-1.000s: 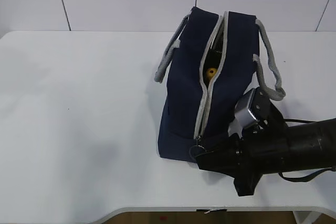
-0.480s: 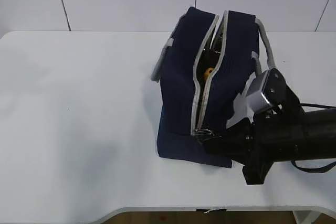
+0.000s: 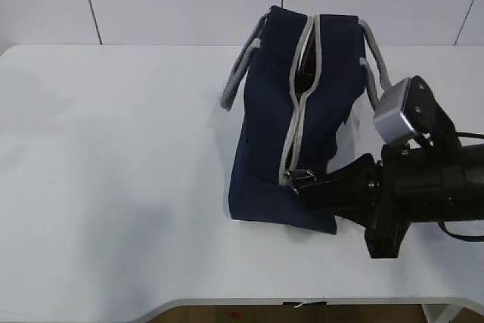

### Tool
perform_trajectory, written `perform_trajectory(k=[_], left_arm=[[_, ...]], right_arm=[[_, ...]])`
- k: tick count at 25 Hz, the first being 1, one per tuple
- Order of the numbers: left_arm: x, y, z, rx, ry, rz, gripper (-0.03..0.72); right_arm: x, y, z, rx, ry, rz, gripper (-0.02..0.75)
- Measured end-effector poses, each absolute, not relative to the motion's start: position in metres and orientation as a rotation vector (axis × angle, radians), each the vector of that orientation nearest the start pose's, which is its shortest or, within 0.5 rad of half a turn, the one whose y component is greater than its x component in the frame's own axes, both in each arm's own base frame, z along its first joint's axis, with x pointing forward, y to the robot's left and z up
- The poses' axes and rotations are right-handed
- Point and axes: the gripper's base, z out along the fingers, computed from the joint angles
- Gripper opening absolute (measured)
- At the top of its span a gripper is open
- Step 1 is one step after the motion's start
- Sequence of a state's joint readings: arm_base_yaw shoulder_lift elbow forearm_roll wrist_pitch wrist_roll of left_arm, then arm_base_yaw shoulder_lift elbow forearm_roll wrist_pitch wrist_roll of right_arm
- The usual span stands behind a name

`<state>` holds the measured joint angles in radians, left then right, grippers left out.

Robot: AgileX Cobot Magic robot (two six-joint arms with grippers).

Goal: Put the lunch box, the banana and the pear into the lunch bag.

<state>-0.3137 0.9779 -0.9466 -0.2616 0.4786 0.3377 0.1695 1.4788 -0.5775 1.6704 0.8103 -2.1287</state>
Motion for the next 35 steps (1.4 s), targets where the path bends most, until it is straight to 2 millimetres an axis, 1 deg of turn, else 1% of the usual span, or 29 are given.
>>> perform_trajectory(k=[3, 7, 12, 19, 31, 35], left_arm=[[0.193, -0.074, 0.379, 0.488, 1.924, -0.254, 0.274], [0.193, -0.074, 0.379, 0.487, 1.923, -0.254, 0.272], [0.193, -0.074, 0.379, 0.487, 1.922, -0.254, 0.271], [0.193, -0.074, 0.380, 0.481, 1.917, -0.259, 0.270], [0.194, -0.074, 0.382, 0.464, 1.888, -0.259, 0.268], [0.194, -0.074, 0.382, 0.463, 1.886, -0.259, 0.268]], right_arm=[[0.230, 0.106, 0.207, -0.993, 1.873, 0.755, 0.006], [0.228, 0.105, 0.206, -0.994, 1.904, 0.770, 0.006], [0.224, 0.105, 0.210, -1.007, 1.909, 0.774, 0.006], [0.220, 0.104, 0.205, -1.012, 1.993, 0.799, 0.006], [0.217, 0.096, 0.197, -0.959, 2.186, 0.752, 0.006], [0.215, 0.095, 0.199, -0.955, 2.202, 0.735, 0.006]])
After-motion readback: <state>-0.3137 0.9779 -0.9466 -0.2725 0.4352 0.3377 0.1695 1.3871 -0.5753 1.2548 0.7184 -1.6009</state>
